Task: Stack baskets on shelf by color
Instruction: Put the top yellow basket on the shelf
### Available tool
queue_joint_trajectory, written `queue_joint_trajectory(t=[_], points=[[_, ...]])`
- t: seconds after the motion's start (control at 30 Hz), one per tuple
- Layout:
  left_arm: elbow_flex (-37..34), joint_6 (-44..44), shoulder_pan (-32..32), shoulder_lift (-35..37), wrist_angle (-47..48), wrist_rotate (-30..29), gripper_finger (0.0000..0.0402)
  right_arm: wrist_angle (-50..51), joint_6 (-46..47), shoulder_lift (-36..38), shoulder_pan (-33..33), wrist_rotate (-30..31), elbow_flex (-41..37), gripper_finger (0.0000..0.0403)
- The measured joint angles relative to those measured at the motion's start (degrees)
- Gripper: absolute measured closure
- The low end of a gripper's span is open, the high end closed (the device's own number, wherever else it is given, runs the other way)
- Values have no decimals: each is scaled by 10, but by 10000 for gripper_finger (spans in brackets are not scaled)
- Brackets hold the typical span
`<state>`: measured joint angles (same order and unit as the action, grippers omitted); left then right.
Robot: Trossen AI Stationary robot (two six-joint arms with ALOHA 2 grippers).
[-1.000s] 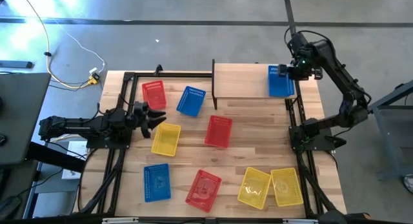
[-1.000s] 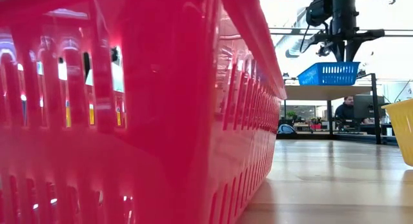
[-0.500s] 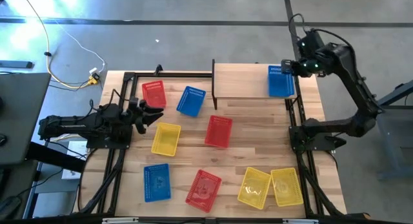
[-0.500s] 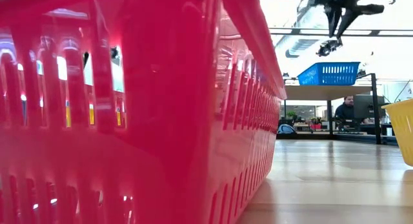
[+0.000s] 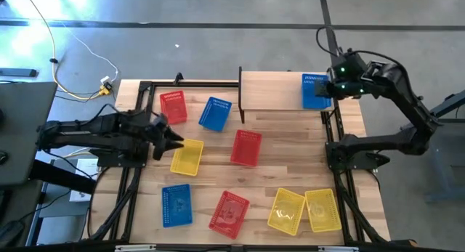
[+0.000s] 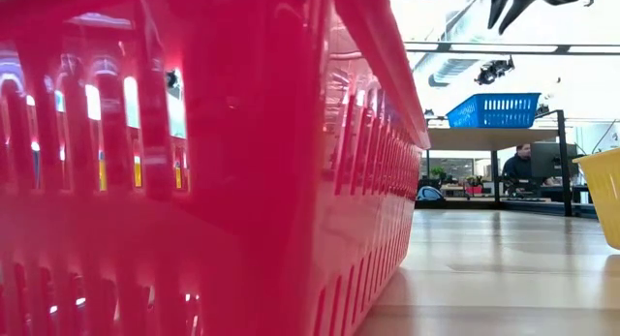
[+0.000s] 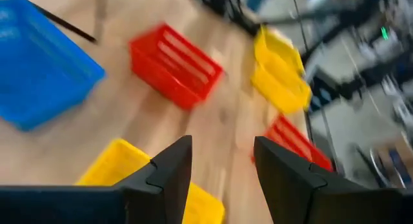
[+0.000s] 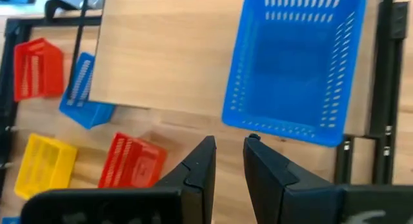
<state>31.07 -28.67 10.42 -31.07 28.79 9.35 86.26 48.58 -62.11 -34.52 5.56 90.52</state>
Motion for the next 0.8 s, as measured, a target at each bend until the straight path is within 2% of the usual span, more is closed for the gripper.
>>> queue_joint_trajectory(t=[0.1,0.4,0.8], points=[[16,27,-16,-44,20,24,245,-2,16,-1,27,5,0,336],[23,88,-105,-158,51,24,245,-8,30,-2,66,8,-1,336],[23,89,-178,-279,49,-24,245,-11,16,-2,69,8,-1,336]])
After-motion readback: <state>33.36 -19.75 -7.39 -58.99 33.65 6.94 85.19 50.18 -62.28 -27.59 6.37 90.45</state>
